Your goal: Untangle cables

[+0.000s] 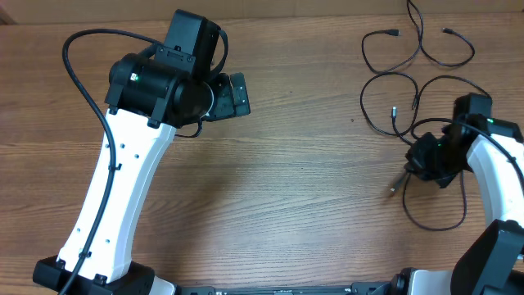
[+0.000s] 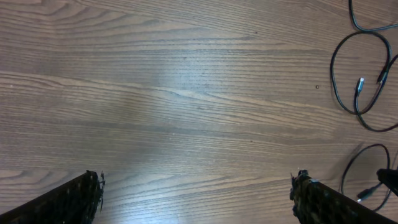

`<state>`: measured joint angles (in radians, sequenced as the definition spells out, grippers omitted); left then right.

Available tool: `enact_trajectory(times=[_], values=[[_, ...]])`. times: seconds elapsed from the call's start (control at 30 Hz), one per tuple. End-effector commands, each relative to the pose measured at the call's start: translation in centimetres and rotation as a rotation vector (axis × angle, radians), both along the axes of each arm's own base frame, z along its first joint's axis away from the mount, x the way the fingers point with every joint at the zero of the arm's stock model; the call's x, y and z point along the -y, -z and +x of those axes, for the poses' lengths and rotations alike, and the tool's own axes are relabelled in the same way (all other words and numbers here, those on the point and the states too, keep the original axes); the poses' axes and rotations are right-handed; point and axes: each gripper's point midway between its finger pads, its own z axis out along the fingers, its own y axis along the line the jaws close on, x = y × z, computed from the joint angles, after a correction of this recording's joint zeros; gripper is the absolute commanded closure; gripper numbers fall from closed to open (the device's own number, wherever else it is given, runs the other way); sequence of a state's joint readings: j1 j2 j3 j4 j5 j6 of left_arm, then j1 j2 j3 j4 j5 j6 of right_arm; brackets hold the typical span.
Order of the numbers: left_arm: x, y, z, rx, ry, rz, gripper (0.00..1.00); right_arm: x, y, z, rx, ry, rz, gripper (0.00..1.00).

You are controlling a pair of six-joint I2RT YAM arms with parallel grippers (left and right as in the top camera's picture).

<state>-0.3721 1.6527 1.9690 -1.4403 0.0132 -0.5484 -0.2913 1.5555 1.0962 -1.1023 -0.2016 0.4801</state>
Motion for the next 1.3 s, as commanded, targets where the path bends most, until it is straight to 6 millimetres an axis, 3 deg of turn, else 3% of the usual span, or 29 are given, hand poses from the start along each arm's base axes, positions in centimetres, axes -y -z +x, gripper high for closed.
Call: enact_trajectory(times=[0.0, 0.23, 0.37, 0.57, 0.7, 0.97, 1.27], values=[[-0.3, 0.2, 0.3, 0.001, -0.016, 0.014, 0.0, 1.3, 0.2, -0.1, -0.006, 0.048, -0.052, 0.86], [-0.3, 0.2, 0.4, 0.004, -0.016, 0.013, 0.0, 1.6, 0.4, -0.4, -0.022, 0.046, -0.076, 0.91], [-0.3, 0.1, 0.5, 0.008, -0.016, 0.011, 0.0, 0.4, 1.6, -1.2, -0.045, -0.002, -0.07, 0.84], [-0.2, 0.1, 0.6, 0.01, -0.016, 0.009, 0.01, -2.1, 3.5, -1.4, -0.04, -0.08, -0.071, 0.9], [-0.2, 0.1, 0.5, 0.009, -0.016, 0.01, 0.0, -3.1, 3.5, -0.7, -0.014, -0.096, -0.065, 0.77], [-0.2, 0.0, 0.6, 0.014, -0.016, 0.008, 0.0, -3.7, 3.5, -0.3, 0.004, -0.118, -0.064, 0.38], [-0.2, 0.0, 0.6, 0.014, -0.016, 0.008, 0.0, -3.9, 3.2, 1.6, 0.088, -0.149, -0.053, 0.34]])
